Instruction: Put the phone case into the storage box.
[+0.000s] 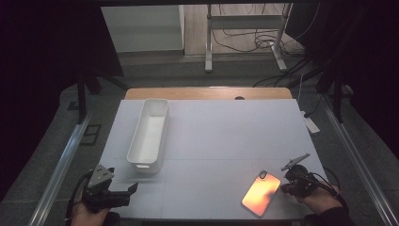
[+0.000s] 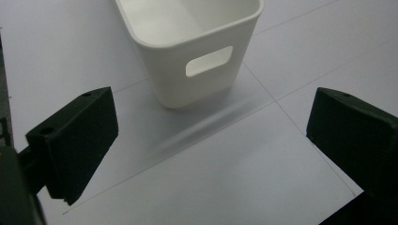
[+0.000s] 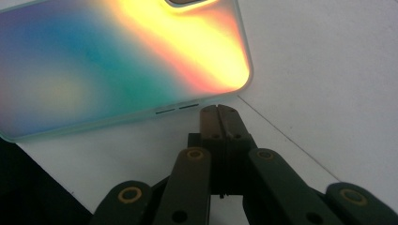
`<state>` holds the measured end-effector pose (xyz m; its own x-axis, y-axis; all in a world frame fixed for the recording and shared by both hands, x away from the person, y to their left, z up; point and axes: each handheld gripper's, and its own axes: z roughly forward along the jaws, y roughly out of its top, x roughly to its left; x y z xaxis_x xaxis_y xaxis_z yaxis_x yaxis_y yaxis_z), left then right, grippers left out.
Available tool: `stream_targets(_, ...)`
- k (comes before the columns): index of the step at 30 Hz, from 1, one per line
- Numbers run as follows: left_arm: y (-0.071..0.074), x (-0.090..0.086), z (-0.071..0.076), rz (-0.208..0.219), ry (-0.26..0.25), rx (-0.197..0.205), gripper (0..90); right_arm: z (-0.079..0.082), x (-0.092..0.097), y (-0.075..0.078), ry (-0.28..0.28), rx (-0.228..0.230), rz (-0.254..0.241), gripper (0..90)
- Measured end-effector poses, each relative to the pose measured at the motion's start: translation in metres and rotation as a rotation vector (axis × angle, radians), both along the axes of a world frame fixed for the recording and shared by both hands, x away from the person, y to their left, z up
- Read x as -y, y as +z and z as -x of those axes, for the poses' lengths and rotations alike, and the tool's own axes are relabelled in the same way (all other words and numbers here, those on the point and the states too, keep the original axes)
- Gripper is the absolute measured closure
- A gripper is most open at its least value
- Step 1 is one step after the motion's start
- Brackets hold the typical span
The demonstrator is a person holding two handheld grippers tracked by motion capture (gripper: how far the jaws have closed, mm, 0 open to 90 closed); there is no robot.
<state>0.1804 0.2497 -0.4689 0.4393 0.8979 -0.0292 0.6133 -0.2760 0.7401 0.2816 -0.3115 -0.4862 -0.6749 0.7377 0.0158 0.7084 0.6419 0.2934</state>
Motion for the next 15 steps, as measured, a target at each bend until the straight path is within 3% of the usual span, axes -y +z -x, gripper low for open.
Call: stream_targets(15, 0.0, 0.0, -0.001, -0.003, -0.001, 0.0, 3.3, -0.02, -0.02, -0.005, 0.008, 0.019, -0.029, 89.3)
